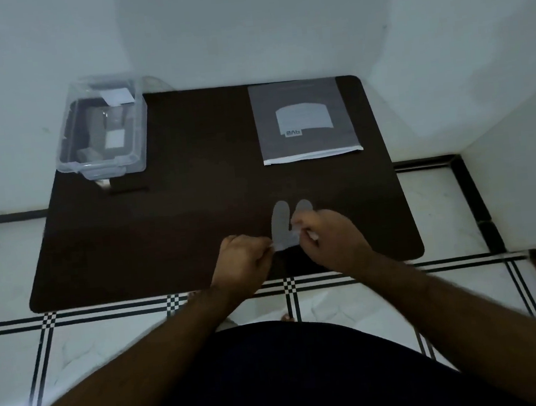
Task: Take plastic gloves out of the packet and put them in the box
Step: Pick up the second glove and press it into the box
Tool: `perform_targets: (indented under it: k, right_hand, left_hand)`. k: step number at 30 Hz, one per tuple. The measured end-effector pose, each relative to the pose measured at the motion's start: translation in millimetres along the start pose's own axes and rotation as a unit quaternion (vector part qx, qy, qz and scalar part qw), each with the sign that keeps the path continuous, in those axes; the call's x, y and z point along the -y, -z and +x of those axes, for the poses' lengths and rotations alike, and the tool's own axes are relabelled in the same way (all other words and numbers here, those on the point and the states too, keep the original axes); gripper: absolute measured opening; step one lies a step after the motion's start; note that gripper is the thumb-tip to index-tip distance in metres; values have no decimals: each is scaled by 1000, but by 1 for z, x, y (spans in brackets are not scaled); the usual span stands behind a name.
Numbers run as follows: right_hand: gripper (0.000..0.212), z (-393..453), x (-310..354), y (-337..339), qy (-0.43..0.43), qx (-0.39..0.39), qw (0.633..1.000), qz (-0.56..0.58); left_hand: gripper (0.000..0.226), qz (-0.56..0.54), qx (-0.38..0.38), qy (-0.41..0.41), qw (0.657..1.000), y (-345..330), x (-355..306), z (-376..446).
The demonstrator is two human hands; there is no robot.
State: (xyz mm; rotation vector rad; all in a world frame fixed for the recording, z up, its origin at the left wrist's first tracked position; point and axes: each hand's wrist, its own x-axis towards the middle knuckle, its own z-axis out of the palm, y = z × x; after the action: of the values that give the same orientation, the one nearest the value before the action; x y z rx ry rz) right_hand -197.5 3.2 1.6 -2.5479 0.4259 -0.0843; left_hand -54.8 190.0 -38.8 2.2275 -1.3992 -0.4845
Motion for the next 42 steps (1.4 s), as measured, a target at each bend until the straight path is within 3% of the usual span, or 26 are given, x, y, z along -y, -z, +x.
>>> perform_targets:
  k: [3, 6, 10, 15, 18, 21, 29, 35, 38, 42]
  right_hand:
    - [24, 30, 17, 29, 31, -10, 998, 48]
    - [26, 64, 39, 49, 48, -30, 997, 58]
    - [24, 122, 76, 61, 74, -76, 991, 81]
    - [24, 209, 122, 66, 50, -46, 983, 171]
    - [11, 260, 158, 61, 48, -25, 971, 232]
    - [34, 309, 189, 52, 40, -6, 974, 221]
    - [32, 451, 246, 28, 31, -3, 988, 149]
    - [29, 528, 268, 41, 83, -110, 983, 122]
    - [20, 533, 277, 56, 140, -210, 959, 133]
    - [17, 506, 281, 60, 220, -270, 930, 120]
  left_hand:
    - [12, -126, -54, 49, 989, 43, 0, 1]
    - [10, -258, -76, 111, 957, 95, 6, 5]
    - [11, -294, -81, 106, 947, 166, 33, 18]
    - [12, -235, -127, 110, 957, 240, 84, 43]
    - [23, -230, -146, 124, 954, 283, 124, 58]
    - [19, -194, -160, 123, 960, 322, 159, 70]
    - [6, -102, -148, 117, 977, 410, 267, 122]
    - [14, -3, -209, 57, 976, 473, 312, 176]
    - [15, 20, -300, -31, 953, 500, 313, 185]
    - [13, 52, -371, -156, 914, 505, 299, 168]
